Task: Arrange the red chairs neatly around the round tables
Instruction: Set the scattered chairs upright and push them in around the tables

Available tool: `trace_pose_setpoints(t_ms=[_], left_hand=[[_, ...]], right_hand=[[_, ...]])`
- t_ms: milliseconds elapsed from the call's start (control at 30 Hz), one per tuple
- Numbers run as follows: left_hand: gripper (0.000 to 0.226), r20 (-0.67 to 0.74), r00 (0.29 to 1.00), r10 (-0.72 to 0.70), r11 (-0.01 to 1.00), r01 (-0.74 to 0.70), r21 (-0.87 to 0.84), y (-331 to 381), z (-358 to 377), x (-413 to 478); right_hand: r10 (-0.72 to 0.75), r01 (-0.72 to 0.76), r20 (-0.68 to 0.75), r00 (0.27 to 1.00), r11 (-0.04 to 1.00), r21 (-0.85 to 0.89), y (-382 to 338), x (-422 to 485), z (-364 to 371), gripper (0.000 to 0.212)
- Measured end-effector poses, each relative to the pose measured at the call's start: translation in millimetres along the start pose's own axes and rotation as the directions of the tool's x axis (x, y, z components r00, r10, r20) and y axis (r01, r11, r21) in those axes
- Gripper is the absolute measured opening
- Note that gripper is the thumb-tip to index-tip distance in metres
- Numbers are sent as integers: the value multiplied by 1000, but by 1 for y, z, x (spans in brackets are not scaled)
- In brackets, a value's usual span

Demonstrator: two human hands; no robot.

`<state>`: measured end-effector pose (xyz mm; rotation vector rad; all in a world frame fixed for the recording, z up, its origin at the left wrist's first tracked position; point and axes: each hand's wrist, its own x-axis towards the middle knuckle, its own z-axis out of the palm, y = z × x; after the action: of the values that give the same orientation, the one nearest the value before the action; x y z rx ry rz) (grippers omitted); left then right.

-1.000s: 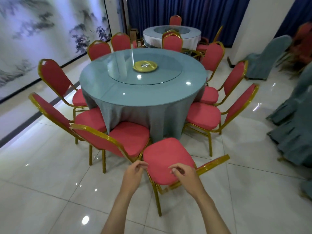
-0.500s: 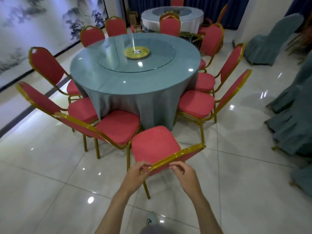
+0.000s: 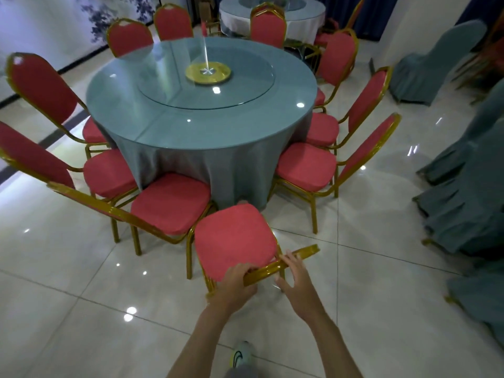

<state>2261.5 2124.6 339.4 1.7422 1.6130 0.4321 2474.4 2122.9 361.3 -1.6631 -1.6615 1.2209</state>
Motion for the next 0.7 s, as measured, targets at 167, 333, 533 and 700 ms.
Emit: trace_pose_setpoints(t_ms=[167,333,533,700], left_hand=[[39,-55,998,6,993,0,116,-4,17,15],[44,-78,997,15,981,0,192,-9,20,23],[50,-108,993,50,978,-27,207,-3,21,27],[44,-112,993,21,976,4,217,17,31,46]], right_hand=[[-57,82,93,994,953,-291,17,24,-5,73],[-21,62,89,996,871,-487,27,62,-20,52],[-118,267,257,959,675,-688,52,110,-53,37],[-332,438,288,898,620,-651,70,129,-82,26]])
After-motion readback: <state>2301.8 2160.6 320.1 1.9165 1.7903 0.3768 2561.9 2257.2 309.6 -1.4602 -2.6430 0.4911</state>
